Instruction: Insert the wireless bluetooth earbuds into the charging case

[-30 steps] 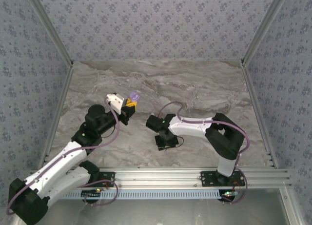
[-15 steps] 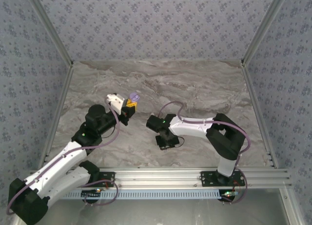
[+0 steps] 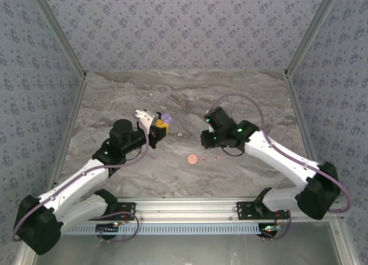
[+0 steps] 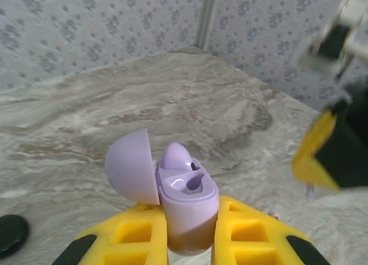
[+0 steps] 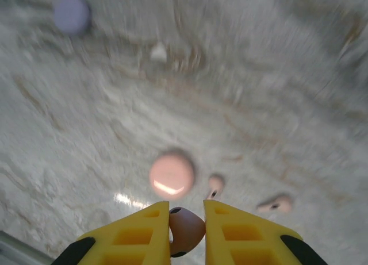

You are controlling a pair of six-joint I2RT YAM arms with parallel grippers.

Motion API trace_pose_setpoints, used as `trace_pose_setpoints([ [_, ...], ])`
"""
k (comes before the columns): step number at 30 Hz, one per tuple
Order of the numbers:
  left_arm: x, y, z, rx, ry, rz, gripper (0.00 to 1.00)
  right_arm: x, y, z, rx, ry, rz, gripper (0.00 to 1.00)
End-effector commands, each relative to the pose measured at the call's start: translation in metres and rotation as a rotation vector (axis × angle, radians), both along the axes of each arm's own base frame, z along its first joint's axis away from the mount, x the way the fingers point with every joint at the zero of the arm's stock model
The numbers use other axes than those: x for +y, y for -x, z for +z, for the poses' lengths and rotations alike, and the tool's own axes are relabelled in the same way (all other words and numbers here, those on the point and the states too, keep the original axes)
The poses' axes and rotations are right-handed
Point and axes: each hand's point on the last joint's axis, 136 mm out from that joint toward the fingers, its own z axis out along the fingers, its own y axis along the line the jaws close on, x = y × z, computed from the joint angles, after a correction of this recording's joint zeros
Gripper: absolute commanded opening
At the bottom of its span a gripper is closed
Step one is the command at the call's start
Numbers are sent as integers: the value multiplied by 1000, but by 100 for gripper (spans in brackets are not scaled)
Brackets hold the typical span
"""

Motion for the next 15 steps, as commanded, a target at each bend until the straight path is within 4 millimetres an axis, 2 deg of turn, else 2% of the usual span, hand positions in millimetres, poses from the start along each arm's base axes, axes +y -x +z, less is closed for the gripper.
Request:
trace_pose_setpoints([
  [1, -21, 8, 43, -64, 110, -132, 0, 2, -20, 62, -202, -66, 102, 20],
  [2, -26, 9, 43, -65, 114, -157, 0, 3, -24, 82, -254, -80, 123, 20],
  [4, -34, 13, 47, -70, 122, -208, 0, 8, -26, 107, -324, -86, 178, 20],
  [7, -45, 19, 50, -84, 125, -271, 0, 18, -28, 134, -397, -109, 257, 20],
  [11, -55, 23, 53, -103, 120, -316, 0, 36, -24, 150, -447, -119, 358, 20],
  [15, -62, 26, 56, -113, 114, -340, 0, 49, -20, 147, -447, -88, 424, 20],
])
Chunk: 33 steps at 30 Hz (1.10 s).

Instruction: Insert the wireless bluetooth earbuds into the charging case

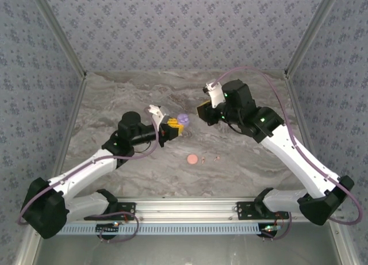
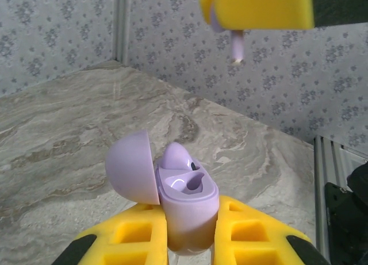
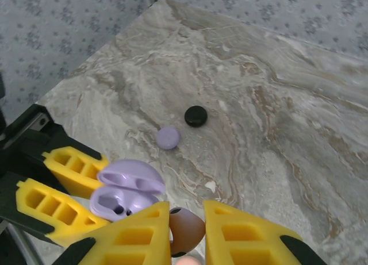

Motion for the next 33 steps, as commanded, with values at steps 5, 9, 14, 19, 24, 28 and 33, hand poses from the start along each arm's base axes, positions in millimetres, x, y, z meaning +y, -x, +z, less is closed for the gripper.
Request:
trace_pose_setpoints([
  [5, -10, 7, 31, -92, 48, -62, 0, 27, 13, -3, -34, 57, 142, 20],
  [9, -10, 6, 32, -96, 47, -61, 0, 34, 15, -7, -34, 65, 158, 20],
  [14, -11, 7, 33, -96, 48, -64, 0, 40, 16, -11, -34, 81, 174, 20],
  [19, -11, 7, 33, -96, 48, -61, 0, 41, 15, -17, -34, 106, 170, 20],
  [24, -11, 7, 32, -95, 43, -61, 0, 40, 14, -16, -44, 115, 161, 20],
  [28, -11, 6, 29, -91, 36, -60, 0, 37, 12, -8, -72, 116, 146, 20],
  [33, -11, 7, 29, -89, 35, -60, 0, 35, 9, -4, -93, 122, 139, 20],
])
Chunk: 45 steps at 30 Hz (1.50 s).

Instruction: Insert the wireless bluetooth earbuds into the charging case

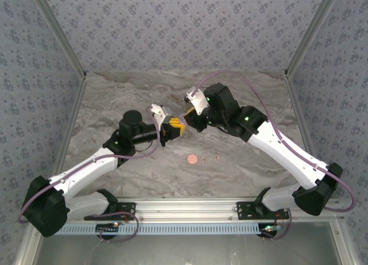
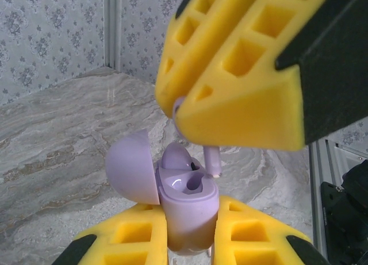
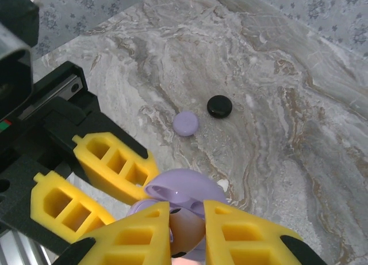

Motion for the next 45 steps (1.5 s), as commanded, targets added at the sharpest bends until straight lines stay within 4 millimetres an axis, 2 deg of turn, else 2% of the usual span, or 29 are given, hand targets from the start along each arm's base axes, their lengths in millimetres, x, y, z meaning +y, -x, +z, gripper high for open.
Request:
trace_pose_setpoints([
  [1, -5, 4, 22, -61, 33, -34, 0, -1, -3, 15, -54, 1, -3, 20],
  [8, -6, 4, 23, -62, 35, -34, 0, 3, -4, 6, -51, 36, 9, 20],
  [16, -6, 4, 24, -63, 40, -32, 0, 11, 5, -4, -28, 48, 62, 20],
  [27, -6, 4, 28, -66, 59, -30, 0, 15, 10, 0, -14, 16, 101, 28],
  [31, -6, 4, 28, -67, 60, -31, 0, 13, 9, 3, -21, 25, 97, 27],
  [39, -7, 3, 25, -64, 48, -31, 0, 9, 5, 1, -19, 42, 78, 16],
  [45, -8, 3, 23, -65, 37, -31, 0, 5, 2, 8, -38, 38, 67, 15],
])
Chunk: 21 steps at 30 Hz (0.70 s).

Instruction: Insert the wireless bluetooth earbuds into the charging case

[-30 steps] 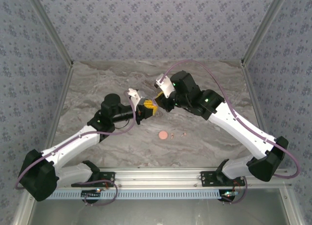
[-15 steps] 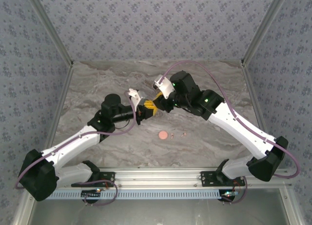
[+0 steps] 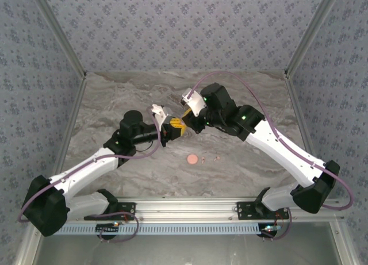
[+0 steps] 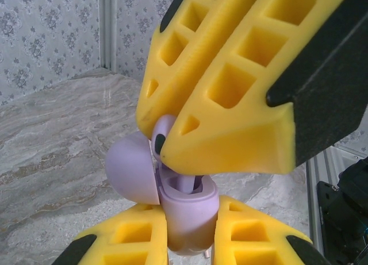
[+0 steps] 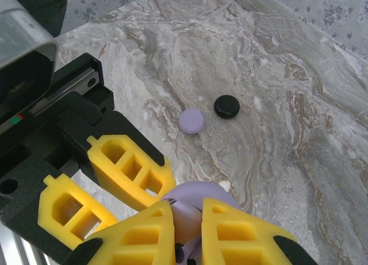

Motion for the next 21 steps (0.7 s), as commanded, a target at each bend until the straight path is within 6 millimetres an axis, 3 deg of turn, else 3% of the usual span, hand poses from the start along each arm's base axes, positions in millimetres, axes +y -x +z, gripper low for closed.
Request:
trace_pose_setpoints([
  [1, -5, 2, 23, -64, 32, -21, 0, -4, -2, 13, -22, -3, -5, 15],
  [7, -4, 2, 23, -68, 29, -17, 0, -13, -1, 22, -42, -5, -10, 15],
  [21, -4, 2, 24, -72, 32, -15, 0, -17, 8, 13, -19, 3, 7, 15],
])
